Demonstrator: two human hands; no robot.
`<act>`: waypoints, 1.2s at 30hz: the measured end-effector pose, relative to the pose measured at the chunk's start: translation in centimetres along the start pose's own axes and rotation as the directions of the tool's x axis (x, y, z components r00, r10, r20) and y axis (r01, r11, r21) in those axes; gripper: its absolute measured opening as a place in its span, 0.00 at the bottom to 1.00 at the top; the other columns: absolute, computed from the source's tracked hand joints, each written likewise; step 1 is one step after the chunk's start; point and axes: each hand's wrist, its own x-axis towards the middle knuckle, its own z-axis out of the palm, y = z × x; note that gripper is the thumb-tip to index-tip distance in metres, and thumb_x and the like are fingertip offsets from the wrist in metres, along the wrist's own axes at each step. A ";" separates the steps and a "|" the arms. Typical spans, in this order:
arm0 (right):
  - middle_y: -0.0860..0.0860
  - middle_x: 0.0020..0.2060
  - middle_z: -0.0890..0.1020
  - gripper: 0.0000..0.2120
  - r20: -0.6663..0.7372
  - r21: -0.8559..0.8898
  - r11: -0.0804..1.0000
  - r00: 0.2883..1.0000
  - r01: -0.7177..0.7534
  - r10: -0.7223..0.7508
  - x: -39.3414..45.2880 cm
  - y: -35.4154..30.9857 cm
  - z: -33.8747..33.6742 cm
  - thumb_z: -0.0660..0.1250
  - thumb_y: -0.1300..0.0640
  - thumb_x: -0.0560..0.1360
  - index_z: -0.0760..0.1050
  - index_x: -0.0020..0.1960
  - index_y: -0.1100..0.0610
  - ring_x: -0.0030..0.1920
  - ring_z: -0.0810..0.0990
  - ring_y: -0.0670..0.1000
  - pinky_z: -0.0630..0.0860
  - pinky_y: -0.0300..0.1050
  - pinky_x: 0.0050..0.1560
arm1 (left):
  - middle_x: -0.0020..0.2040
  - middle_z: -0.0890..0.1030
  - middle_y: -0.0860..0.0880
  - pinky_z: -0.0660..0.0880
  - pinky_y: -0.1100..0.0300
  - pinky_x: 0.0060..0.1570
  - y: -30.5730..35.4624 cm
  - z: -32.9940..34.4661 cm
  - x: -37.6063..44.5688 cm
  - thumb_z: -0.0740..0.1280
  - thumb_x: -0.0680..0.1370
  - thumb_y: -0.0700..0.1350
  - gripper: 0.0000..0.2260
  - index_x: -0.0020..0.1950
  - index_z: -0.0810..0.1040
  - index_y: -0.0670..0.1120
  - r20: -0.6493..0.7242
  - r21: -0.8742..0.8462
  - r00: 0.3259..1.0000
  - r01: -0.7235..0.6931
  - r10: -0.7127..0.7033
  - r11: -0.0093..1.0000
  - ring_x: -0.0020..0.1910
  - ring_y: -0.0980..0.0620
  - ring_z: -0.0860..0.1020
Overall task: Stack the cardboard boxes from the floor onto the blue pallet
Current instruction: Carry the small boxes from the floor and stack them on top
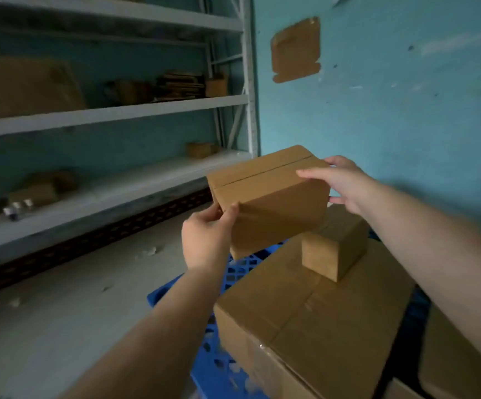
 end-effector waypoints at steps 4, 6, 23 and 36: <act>0.44 0.48 0.73 0.23 -0.158 0.022 1.000 0.987 0.012 -0.009 -0.3 -0.8 -8.9 0.74 0.50 0.66 0.67 0.56 0.48 0.47 0.72 0.44 0.69 0.45 0.50 | 0.43 0.81 0.58 0.76 0.62 0.42 3.0 7.8 -3.1 0.70 0.71 0.53 0.17 0.57 0.80 0.47 0.138 -0.079 0.990 0.020 -0.008 0.997 0.42 0.62 0.78; 0.47 0.57 0.71 0.23 -0.211 0.026 0.999 0.977 -0.037 0.042 -0.6 -0.3 -12.6 0.73 0.51 0.67 0.68 0.57 0.51 0.58 0.68 0.51 0.66 0.61 0.60 | 0.40 0.81 0.59 0.76 0.63 0.40 3.0 11.1 -5.2 0.70 0.71 0.53 0.16 0.55 0.81 0.48 0.215 -0.107 0.976 0.068 -0.043 0.992 0.41 0.62 0.79; 0.50 0.50 0.72 0.29 -0.406 0.088 0.958 0.869 -0.272 0.284 7.0 17.6 -16.9 0.72 0.60 0.65 0.66 0.63 0.49 0.47 0.70 0.53 0.69 0.51 0.41 | 0.40 0.76 0.61 0.69 0.68 0.47 -10.3 21.6 -11.2 0.67 0.74 0.46 0.07 0.47 0.84 0.46 0.485 0.048 0.829 0.291 -0.277 0.956 0.41 0.64 0.74; 0.54 0.71 0.64 0.27 -0.377 -0.607 0.774 0.794 0.178 -0.477 7.3 16.8 -9.0 0.68 0.50 0.71 0.65 0.67 0.54 0.74 0.55 0.56 0.48 0.60 0.73 | 0.63 0.73 0.53 0.74 0.61 0.49 -16.7 13.7 -3.5 0.69 0.71 0.52 0.26 0.68 0.70 0.52 0.379 0.122 0.865 0.306 -0.329 0.944 0.55 0.54 0.75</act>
